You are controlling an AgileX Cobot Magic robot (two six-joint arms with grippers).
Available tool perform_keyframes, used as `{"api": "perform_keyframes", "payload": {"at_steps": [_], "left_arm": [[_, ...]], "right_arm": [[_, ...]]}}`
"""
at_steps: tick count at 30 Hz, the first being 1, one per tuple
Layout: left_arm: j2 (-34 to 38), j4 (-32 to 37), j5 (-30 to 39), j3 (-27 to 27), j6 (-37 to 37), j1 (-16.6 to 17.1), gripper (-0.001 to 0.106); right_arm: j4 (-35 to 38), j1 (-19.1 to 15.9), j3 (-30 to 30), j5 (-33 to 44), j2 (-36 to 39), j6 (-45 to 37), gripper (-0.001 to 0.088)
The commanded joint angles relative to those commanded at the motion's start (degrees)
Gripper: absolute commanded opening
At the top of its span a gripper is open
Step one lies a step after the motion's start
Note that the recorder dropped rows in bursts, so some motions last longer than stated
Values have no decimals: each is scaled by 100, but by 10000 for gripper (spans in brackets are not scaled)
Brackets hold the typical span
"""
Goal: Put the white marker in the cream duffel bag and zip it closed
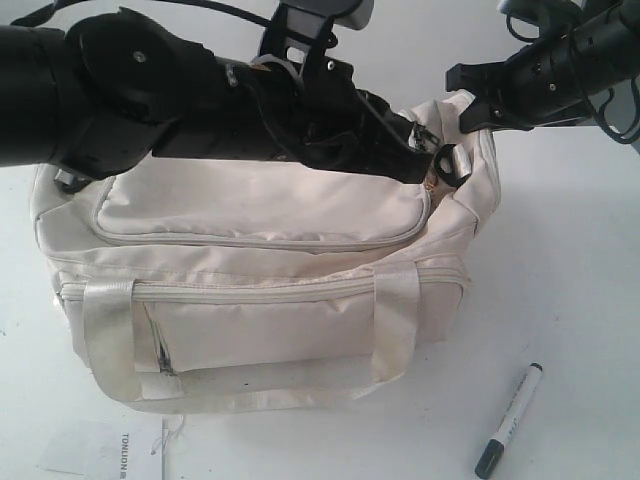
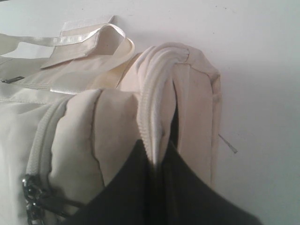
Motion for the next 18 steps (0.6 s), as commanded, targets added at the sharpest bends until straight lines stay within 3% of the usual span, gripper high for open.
{"api": "perform_keyframes", "payload": {"at_steps": [8,14,16,18], "left_arm": [[386,0,232,-58,-57,0,254],[638,-60,661,-538,-233,0,254],[731,-60,802,-703,-233,0,288],[840,-71,973,-861,-341,0,402]], "right_arm": [[0,0,0,0,0,0,0],[0,0,0,0,0,0,0],[0,0,0,0,0,0,0],[0,0,0,0,0,0,0]]}}
